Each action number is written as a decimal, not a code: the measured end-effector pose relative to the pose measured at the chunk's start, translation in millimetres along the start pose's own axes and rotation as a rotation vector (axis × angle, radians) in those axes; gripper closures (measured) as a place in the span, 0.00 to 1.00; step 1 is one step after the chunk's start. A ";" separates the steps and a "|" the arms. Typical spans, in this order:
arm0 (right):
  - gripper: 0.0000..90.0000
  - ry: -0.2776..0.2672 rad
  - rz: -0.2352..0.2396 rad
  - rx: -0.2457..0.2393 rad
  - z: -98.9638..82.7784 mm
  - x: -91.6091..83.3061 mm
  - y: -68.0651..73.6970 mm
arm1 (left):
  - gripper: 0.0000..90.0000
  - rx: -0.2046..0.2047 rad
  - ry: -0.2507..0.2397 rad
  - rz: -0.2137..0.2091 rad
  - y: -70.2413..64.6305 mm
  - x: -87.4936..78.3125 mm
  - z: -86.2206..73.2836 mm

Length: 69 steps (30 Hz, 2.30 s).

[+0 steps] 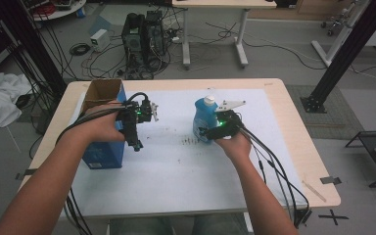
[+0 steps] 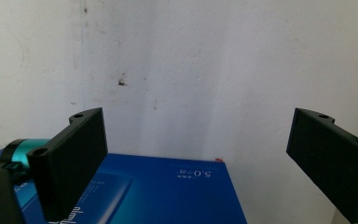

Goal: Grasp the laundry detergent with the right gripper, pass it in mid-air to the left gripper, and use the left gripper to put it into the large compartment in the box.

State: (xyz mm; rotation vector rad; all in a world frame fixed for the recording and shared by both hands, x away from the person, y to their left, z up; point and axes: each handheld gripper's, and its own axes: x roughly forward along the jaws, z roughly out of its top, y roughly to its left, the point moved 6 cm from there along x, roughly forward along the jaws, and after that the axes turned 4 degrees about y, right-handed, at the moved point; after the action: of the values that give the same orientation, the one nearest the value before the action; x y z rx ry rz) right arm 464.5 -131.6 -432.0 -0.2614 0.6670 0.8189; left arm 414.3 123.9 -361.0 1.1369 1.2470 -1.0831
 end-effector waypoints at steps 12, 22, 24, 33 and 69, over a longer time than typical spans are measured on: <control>0.14 -0.044 -0.007 -0.018 -0.5 9.8 3.2 | 0.05 0.005 0.005 -0.007 -1.8 3.2 -1.5; 0.17 -0.085 -0.039 -0.030 0.3 13.1 2.7 | 0.05 0.017 0.016 0.001 0.2 1.3 -1.7; 0.23 -0.083 -0.034 -0.021 -0.1 13.1 4.3 | 0.05 0.012 0.013 0.000 -0.1 1.6 -1.6; 0.29 -0.086 -0.054 -0.015 -1.0 13.5 3.8 | 0.05 0.003 0.003 0.010 0.7 2.3 -2.1; 0.51 -0.107 -0.040 0.012 -0.2 13.5 4.9 | 0.05 0.004 0.007 0.012 2.9 3.7 2.8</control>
State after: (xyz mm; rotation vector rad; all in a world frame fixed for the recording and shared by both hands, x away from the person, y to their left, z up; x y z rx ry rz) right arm 467.4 -120.5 -440.6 -0.2177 0.5642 0.7851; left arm 417.6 121.5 -364.6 1.1513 1.2426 -1.0741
